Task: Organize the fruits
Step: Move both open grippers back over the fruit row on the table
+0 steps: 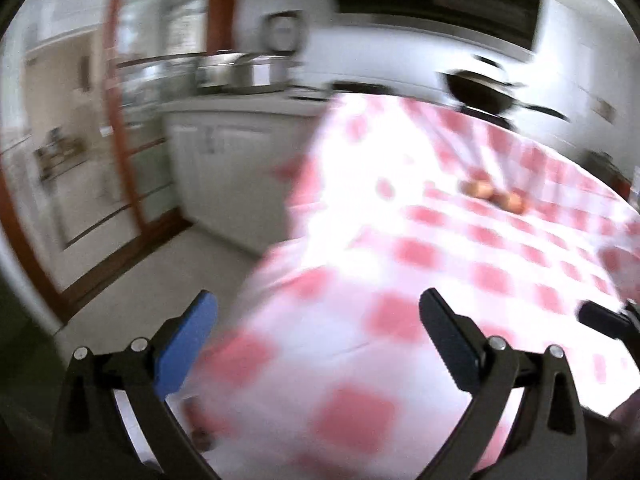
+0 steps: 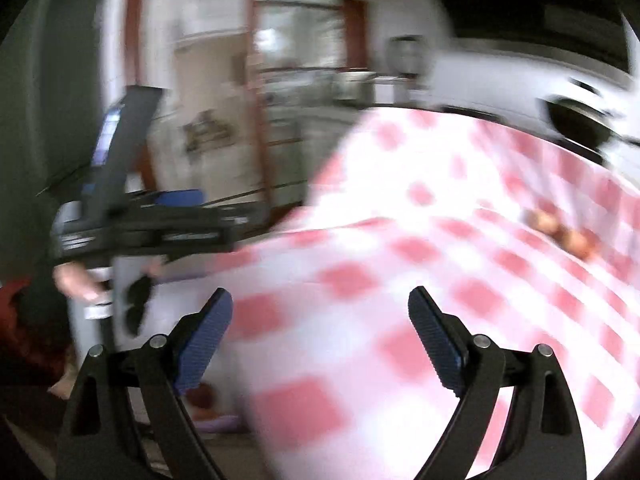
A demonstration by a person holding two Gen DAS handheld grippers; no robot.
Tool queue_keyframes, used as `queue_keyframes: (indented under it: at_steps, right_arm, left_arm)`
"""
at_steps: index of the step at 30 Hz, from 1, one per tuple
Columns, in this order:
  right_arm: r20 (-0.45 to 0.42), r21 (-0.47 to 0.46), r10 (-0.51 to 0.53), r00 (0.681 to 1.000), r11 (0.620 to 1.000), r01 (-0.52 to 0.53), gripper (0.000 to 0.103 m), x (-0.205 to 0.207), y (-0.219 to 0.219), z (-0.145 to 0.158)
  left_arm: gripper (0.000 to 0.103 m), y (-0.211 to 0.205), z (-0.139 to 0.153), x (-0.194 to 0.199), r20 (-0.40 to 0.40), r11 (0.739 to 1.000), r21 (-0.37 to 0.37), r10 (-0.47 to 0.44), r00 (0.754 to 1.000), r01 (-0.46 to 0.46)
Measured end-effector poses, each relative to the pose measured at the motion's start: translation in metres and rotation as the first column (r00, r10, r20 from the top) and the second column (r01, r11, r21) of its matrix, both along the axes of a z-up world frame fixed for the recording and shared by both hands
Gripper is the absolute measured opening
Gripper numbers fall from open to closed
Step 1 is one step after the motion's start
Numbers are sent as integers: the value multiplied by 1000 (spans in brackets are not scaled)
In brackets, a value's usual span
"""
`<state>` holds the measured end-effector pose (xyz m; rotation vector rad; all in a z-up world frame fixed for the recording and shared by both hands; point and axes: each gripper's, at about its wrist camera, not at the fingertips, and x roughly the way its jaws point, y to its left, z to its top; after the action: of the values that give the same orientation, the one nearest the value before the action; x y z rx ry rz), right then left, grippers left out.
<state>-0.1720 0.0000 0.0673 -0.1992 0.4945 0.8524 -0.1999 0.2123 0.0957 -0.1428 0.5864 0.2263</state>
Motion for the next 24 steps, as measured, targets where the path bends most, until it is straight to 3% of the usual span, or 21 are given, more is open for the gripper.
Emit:
queue_keyframes:
  at_steps: [2, 5, 7, 12, 15, 17, 20, 24]
  right_arm:
    - [10, 9, -99, 995, 995, 99, 87, 23, -28, 1]
    - [-5, 36, -200, 980, 979, 200, 87, 62, -69, 7]
    - [-4, 21, -263, 965, 965, 263, 87, 93, -87, 5]
    - [-59, 8, -451, 891, 892, 452, 87, 164, -143, -11]
    - [-136, 82, -541, 830, 828, 554, 87, 191, -186, -20]
    - [-176, 124, -563, 808, 801, 585, 87, 198, -206, -25]
    - [-203, 142, -581, 788, 779, 610, 87, 204, -220, -34]
    - [-221, 164, -590, 776, 762, 626, 87, 203, -227, -34]
  left_arm:
    - [101, -40, 7, 40, -9, 996, -10, -86, 996, 86]
    - [101, -83, 5, 89, -8, 990, 25, -141, 990, 141]
    - [101, -115, 3, 142, -32, 984, 24, -177, 984, 178]
    - [101, -168, -21, 252, -75, 992, -71, -114, 991, 109]
    - [101, -182, -35, 296, -79, 990, -122, -74, 994, 64]
    - [101, -186, -43, 318, -70, 989, -144, -50, 996, 40]
    - [101, -186, -46, 338, -70, 987, -158, -50, 996, 39]
    - [101, -180, -49, 363, -35, 979, -174, -110, 993, 103]
